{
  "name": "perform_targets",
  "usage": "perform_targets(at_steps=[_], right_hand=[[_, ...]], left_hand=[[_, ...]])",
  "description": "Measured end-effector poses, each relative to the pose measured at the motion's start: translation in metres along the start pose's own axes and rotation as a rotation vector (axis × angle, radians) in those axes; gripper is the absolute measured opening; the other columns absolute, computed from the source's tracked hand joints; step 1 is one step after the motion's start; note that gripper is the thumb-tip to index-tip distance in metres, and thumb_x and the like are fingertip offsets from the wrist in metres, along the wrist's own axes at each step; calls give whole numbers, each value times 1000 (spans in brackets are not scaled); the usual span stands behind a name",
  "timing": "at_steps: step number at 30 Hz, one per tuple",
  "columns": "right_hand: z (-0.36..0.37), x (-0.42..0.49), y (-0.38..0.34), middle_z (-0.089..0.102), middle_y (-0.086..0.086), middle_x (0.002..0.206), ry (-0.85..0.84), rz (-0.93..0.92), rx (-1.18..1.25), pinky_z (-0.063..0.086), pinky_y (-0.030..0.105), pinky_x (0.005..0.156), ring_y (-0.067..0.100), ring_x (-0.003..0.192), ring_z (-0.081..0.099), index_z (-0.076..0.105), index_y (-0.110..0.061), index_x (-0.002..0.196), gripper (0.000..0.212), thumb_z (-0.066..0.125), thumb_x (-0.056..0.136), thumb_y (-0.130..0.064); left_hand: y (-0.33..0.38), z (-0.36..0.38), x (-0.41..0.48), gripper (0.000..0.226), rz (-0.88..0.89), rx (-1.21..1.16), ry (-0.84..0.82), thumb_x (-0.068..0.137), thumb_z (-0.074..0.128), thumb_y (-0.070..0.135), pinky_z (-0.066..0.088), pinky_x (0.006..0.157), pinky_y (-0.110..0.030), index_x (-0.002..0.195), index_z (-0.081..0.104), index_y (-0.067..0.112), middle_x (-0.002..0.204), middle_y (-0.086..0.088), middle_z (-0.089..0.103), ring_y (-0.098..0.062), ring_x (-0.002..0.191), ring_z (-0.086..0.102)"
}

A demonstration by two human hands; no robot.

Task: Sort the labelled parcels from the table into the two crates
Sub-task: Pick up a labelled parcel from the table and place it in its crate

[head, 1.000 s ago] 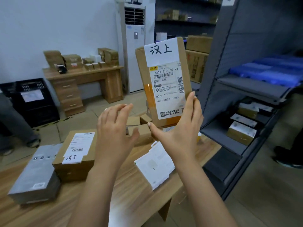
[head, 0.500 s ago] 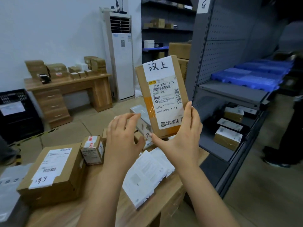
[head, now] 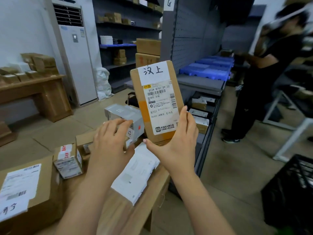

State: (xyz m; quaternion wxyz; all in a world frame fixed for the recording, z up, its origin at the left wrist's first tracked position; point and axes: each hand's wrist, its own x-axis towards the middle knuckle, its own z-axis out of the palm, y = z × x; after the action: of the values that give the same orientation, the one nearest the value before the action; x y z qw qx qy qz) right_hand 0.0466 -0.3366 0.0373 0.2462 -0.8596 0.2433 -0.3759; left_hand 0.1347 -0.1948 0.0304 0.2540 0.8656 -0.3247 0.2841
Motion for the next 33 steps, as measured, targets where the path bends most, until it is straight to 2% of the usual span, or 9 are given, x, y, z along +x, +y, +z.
perform_targets(at_steps=[2, 6, 10, 16, 21, 28, 33], right_hand=[[-6, -17, -11, 6, -4, 157, 31, 25, -19, 20, 41, 116, 14, 142, 6, -11, -25, 155, 134, 67, 59, -77], [-19, -53, -31, 5, -3, 158, 61, 71, -77, 12, 35, 116, 10, 141, 2, -9, -23, 155, 133, 79, 64, -62], [-37, -88, -38, 11, 1, 157, 112, 129, -144, 17, 36, 117, 17, 142, 8, -6, -20, 156, 133, 80, 63, -62], [-76, -136, -35, 13, 2, 156, 173, 260, -258, 19, 38, 116, 16, 138, 10, -6, -19, 156, 136, 78, 61, -67], [-121, -170, -24, 14, 5, 156, 253, 353, -311, 15, 37, 116, 18, 139, 11, -5, -16, 156, 137, 79, 60, -67], [-205, -240, 2, 15, 5, 156, 423, 473, -367, 17, 39, 117, 21, 140, 12, -3, -15, 156, 137, 80, 60, -66], [-284, -315, 18, 14, 6, 157, 513, 600, -423, 15, 37, 117, 16, 138, 10, -3, -14, 156, 138, 81, 59, -65]], left_hand=[[-7, -10, -9, 71, 25, -35, -19, 60, 88, 13, 38, 100, -53, 125, 59, 14, 122, -9, 58, -34, 117, 50], [-17, -30, -30, 70, 85, -95, -88, 65, 85, 17, 35, 102, -47, 129, 56, 17, 125, -7, 56, -29, 119, 45], [-13, -44, -49, 69, 126, -148, -145, 70, 82, 21, 36, 103, -45, 132, 54, 18, 129, -6, 54, -29, 122, 44], [20, -45, -74, 68, 287, -232, -177, 63, 85, 18, 42, 93, -49, 126, 58, 11, 121, -12, 59, -35, 111, 53], [67, -53, -97, 67, 403, -333, -153, 60, 85, 13, 44, 89, -50, 121, 59, 8, 118, -15, 59, -38, 108, 55], [154, -76, -144, 74, 604, -384, -222, 66, 83, 22, 41, 96, -44, 132, 51, 18, 126, -5, 53, -26, 117, 47], [240, -105, -204, 73, 711, -465, -301, 64, 84, 19, 37, 102, -47, 131, 54, 12, 127, -10, 55, -32, 121, 47]])
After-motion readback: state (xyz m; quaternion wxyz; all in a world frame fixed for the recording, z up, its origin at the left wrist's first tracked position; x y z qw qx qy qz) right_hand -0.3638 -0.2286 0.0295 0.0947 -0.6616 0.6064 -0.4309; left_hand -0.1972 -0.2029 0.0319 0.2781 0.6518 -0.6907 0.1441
